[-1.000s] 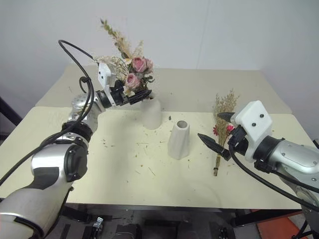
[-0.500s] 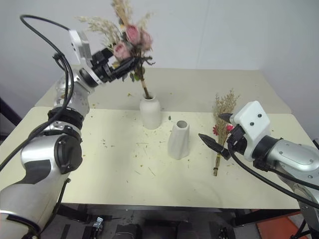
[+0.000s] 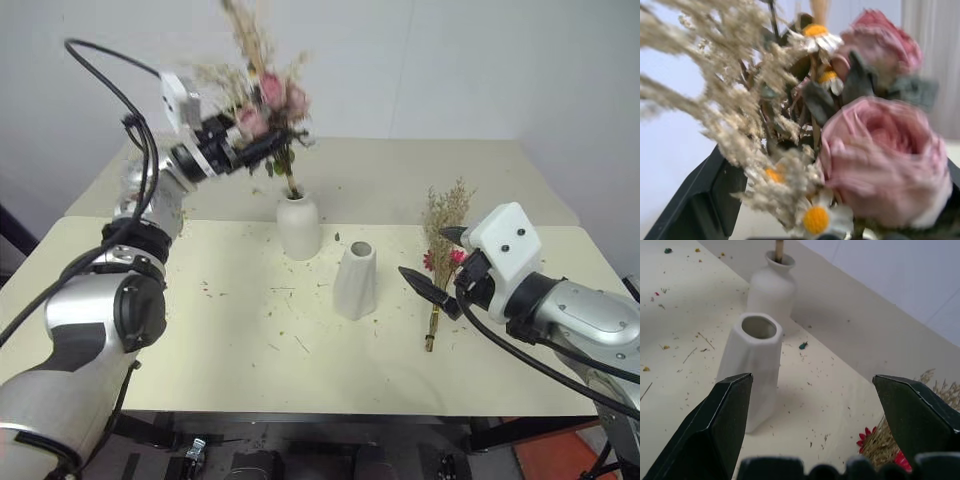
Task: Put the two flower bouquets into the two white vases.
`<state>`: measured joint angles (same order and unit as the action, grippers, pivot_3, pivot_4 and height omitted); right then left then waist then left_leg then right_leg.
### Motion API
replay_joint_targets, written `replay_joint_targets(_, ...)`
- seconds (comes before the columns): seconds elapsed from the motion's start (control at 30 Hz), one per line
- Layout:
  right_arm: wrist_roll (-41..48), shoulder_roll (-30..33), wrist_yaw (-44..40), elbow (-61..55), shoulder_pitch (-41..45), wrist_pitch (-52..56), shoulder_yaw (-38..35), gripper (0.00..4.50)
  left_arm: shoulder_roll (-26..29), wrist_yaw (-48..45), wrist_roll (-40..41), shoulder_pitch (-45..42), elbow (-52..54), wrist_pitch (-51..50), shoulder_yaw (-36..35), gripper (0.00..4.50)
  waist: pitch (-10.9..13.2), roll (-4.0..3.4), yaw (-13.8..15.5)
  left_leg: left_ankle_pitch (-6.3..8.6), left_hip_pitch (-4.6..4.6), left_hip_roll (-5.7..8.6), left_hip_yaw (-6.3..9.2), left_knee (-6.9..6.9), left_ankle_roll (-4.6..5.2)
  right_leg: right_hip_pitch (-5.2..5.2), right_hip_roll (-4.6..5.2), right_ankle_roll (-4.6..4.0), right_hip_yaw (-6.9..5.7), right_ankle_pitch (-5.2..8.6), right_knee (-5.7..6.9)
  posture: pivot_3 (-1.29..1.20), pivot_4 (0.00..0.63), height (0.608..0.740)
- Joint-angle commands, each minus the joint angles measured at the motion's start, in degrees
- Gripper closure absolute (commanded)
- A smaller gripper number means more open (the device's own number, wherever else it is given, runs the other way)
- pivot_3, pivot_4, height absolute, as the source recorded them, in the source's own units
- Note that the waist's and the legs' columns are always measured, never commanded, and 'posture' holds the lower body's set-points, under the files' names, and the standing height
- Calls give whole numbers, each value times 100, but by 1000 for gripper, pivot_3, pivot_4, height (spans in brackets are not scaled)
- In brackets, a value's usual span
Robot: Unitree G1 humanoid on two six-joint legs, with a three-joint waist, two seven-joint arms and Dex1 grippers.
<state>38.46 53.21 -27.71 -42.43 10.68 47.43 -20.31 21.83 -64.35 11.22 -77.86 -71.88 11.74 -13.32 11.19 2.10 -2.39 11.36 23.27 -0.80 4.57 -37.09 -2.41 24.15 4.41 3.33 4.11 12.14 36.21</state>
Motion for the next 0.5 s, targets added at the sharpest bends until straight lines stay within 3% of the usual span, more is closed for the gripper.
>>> replay_joint_targets(0.03, -9, -6, 102, -201, 9, 29, -220, 0, 36, 320, -432, -45, -51, -151, 359, 30, 0, 0, 3, 0, 2, 0, 0, 0, 0, 1, 0, 0, 0, 0, 0, 0, 150, 740)
replay_joint_targets(0.4, -96, 9, 154, -272, -157, 94, -249, 0, 339, 243, -1324, -84, -34, -293, 1150, 30, 0, 0, -12, 0, 0, 0, 0, 0, 0, 0, 0, 2, 1, 1, 1, 0, 150, 740)
replay_joint_targets(0.5, -136, 2, 156, -285, -215, 81, -232, 0, 467, 13, -1215, -149, 56, -360, 1071, 30, 0, 0, -6, 0, 1, 1, 0, 0, 0, 0, 0, 2, 0, 1, 0, 0, 150, 740)
